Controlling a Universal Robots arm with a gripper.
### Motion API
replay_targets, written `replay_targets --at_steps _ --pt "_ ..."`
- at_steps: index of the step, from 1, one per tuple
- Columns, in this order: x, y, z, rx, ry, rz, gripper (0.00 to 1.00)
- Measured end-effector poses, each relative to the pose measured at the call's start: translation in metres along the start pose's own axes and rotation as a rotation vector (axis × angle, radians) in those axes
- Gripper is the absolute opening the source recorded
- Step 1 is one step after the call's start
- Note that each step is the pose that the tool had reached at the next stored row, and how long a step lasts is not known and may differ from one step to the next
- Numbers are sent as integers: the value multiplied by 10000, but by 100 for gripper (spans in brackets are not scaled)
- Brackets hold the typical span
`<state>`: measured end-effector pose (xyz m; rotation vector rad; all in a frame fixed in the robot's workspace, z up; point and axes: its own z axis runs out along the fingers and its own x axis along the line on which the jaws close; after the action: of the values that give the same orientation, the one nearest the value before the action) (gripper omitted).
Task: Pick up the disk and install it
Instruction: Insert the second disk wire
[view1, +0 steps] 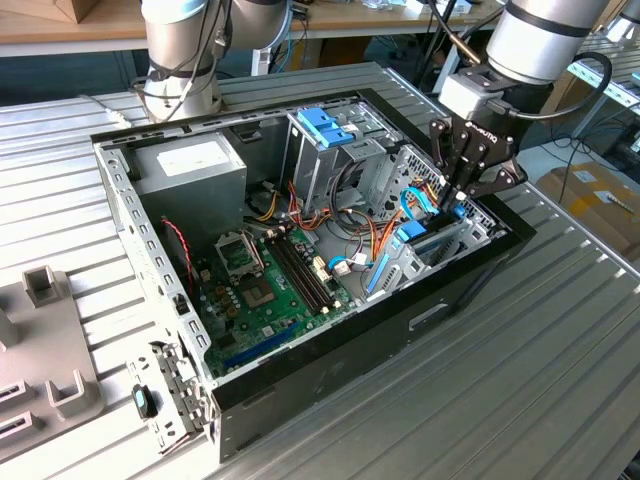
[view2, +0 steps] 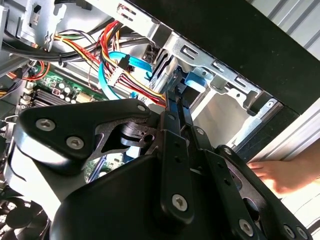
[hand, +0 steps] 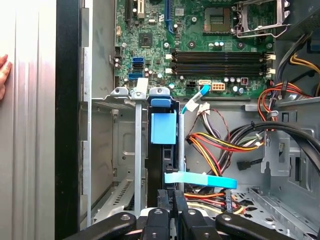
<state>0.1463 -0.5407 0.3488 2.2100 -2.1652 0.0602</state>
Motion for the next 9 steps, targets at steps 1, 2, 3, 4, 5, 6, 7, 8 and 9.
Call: replay_targets --at_steps 1,2,3,4,5,6,7,8,9 --pt "0 1 5 -1 -1 1 16" --pt "0 1 11 -1 -2 2 16" --pt "0 1 17 0 2 2 16" --pt "-1 1 27 0 2 3 16" --pt "-1 1 30 -1 2 3 16" --pt "-1 1 34 0 2 3 16" --pt "-1 0 39 0 1 3 16" --pt "-2 1 50 0 0 3 16" --pt "-2 1 58 0 0 3 16"
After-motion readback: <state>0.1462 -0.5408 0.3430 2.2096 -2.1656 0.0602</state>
